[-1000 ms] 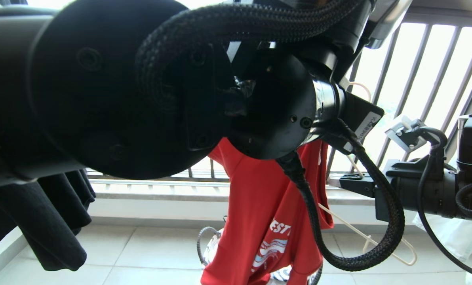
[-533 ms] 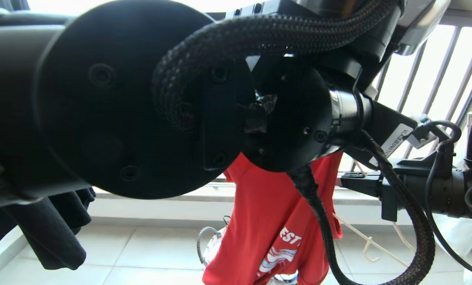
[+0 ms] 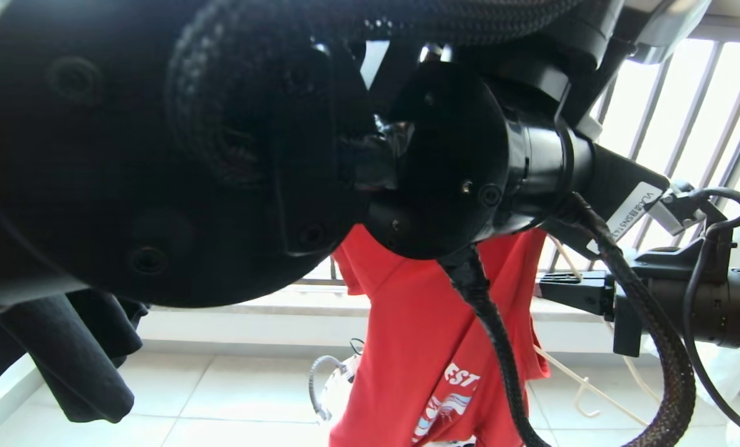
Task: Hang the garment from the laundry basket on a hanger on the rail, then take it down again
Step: Hang the clothes on the clothes rack
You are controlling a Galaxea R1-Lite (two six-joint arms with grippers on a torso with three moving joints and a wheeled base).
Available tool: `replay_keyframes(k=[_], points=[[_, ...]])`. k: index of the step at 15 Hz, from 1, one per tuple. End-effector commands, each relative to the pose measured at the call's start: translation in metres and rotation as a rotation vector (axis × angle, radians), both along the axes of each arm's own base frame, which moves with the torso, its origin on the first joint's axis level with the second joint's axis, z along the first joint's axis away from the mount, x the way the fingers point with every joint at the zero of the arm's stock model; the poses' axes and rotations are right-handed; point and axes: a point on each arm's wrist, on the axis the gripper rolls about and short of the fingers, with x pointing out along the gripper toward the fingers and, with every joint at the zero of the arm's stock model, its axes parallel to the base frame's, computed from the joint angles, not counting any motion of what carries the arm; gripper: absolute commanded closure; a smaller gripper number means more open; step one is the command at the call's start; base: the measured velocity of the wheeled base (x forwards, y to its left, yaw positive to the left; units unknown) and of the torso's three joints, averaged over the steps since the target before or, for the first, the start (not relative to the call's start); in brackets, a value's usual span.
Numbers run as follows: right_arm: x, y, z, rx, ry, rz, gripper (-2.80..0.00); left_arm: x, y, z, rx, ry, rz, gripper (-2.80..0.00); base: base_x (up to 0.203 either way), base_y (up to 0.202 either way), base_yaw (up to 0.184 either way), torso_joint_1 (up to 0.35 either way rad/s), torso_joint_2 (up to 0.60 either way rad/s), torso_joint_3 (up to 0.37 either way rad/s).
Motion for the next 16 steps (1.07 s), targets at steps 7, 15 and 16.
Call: replay_keyframes(k=[7, 15, 16], points=[[-0.0057, -0.0012, 0.0037, 0.012, -0.017, 0.023, 0.0, -0.0082, 0.0002, 0.0035, -0.009, -0.002, -0.031, 0.0, 0.0, 0.0, 0.0, 0.0, 0.0, 0.0], [-0.0064, -0.0018, 0.0055, 0.014, -0.025, 0.022, 0.0, -0.0103, 0.0054, 0.0066, -0.003, -0.002, -0.026, -2.8, 0.0, 0.0, 0.0, 0.0, 0.0, 0.0], [-0.0063, -0.0018, 0.0059, 0.014, -0.026, 0.021, 0.0, -0.0108, 0.0067, 0.0078, -0.005, -0.003, -0.025, -2.8, 0.0, 0.0, 0.0, 0.0, 0.0, 0.0]])
